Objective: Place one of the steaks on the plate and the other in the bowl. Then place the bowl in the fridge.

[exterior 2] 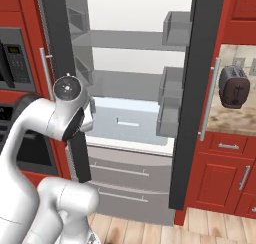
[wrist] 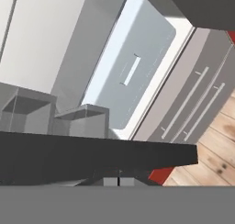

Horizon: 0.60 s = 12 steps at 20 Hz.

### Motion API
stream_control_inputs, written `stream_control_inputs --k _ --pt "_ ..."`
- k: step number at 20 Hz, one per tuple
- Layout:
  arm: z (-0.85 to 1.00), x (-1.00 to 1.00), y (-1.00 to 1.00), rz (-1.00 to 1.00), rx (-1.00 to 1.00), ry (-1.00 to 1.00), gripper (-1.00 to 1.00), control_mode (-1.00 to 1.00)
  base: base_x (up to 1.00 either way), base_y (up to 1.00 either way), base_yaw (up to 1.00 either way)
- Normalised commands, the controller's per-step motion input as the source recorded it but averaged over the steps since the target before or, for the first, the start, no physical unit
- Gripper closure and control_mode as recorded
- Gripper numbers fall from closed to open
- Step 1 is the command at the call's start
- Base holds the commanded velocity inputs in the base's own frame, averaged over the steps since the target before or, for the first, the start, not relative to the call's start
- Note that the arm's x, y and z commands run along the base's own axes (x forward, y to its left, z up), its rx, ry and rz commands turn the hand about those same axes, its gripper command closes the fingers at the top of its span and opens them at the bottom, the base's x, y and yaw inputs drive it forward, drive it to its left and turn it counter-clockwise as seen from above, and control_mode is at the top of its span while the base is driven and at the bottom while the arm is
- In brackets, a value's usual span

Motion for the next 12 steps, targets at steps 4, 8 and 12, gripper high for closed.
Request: stream_control_inputs --k 4,8,12 --pt "-0.09 0.58 0.00 0.14 0.00 0.00 1.00 -1.00 0.00 0.00 0.00" --pt "-0.12 0.54 0.00 0.23 0.00 0.00 1.00 -1.00 0.00 0.00 0.00" --pt "-0.12 0.50 0.19 0.13 0.00 0.00 1.00 -1.00 0.00 0.00 0.00"
